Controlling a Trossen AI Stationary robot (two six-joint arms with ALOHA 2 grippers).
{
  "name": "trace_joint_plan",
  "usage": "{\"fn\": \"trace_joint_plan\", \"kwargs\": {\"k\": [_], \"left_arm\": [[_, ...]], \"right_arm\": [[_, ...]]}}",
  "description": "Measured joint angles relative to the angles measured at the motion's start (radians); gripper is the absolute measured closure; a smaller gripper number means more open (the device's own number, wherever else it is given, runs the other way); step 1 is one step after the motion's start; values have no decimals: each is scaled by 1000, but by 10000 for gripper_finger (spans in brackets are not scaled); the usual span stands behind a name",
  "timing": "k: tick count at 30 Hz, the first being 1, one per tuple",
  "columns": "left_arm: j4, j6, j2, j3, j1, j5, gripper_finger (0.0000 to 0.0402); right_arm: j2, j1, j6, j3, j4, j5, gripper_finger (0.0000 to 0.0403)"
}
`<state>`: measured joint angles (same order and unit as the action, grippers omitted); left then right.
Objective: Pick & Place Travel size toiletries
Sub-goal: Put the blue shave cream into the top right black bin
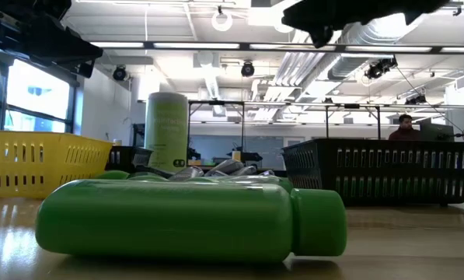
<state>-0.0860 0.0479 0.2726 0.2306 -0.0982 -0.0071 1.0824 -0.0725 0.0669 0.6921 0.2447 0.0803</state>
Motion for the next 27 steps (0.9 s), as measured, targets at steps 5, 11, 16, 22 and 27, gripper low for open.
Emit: {"fn": "trace_joint_plan", "kwargs": {"k": [5,11,16,22,27], "left_arm": [[0,0,0,0,0,0,402],[0,0,0,0,0,0,402],[0,3,0,0,0,-1,402],[-24,31,0,0,0,-3,402],[-24,32,0,0,0,-3,402]], "right_arm": [[105,10,16,124,-92,1,317],[217,17,32,250,-141,26,317],[348,44,120,372,-191,32,317],[524,74,177,555,-332,31,317],[643,98,220,717,-520,24,317]]}}
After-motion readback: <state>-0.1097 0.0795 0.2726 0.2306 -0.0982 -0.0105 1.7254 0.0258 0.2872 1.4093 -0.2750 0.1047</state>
